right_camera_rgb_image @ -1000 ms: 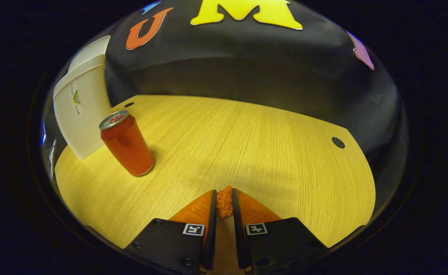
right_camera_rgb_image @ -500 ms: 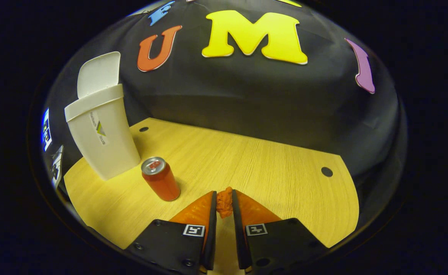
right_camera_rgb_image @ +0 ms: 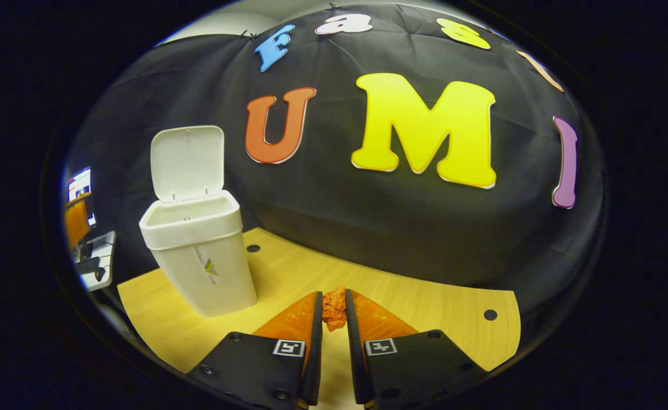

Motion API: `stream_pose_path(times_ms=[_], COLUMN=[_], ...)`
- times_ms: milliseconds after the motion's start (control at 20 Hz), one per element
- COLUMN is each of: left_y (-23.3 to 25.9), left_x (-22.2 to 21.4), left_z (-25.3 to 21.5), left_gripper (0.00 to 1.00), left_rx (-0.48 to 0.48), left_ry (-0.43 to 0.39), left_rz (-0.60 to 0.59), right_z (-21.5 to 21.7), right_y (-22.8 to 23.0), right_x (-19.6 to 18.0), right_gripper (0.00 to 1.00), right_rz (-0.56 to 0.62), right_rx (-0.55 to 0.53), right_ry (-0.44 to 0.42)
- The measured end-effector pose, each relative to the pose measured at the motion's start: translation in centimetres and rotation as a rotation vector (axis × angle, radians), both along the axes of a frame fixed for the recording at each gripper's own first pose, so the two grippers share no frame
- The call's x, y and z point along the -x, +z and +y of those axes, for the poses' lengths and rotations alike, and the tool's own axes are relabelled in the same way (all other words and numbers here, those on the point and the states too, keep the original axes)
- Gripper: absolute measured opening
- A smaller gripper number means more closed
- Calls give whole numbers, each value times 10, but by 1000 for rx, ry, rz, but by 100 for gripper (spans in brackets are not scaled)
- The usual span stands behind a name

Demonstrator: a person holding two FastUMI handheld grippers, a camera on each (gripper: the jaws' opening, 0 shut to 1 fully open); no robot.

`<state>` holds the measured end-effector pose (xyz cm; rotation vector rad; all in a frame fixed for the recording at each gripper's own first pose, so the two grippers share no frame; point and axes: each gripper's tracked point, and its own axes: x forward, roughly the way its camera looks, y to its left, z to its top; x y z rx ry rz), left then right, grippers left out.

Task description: Press the lid of the desktop garbage bin to open it, pick up the crumpled paper on the desktop and throw it into the bin, then pick up the pop can on the desktop and drop it into the bin, and finally close the garbage bin lid.

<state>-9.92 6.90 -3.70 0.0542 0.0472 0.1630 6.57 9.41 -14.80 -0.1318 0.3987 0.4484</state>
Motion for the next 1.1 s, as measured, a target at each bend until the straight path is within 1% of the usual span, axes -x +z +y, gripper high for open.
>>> stream_pose_path(times_ms=[300, 400, 600, 700, 750, 800, 850, 1100], left_y=[1, -1, 0, 1, 1, 1, 0, 1], left_x=[14, 21, 37, 45, 49, 53, 55, 66], left_z=[47, 65, 102, 119, 123, 132, 141, 173], left_gripper=[96, 96, 96, 96, 96, 96, 96, 96], left_rx=[2, -1, -6, -9, -9, -9, -9, -5], left_ry=[72, 104, 171, 202, 217, 230, 244, 303], left_rz=[-12, -6, -4, -1, 0, 0, 0, -3], right_z=[93, 128, 205, 237, 252, 266, 278, 313], right_y=[43, 50, 55, 50, 46, 41, 33, 6], right_x=[-9, -11, -3, -1, 0, -1, -2, -7], right_gripper=[23, 23, 24, 23, 22, 24, 24, 24], right_rz=[-53, -62, -43, -26, -15, -5, 9, 60], right_rx=[-54, -65, -108, -111, -111, -107, -98, -48], right_ry=[115, 165, 257, 298, 314, 326, 338, 348])
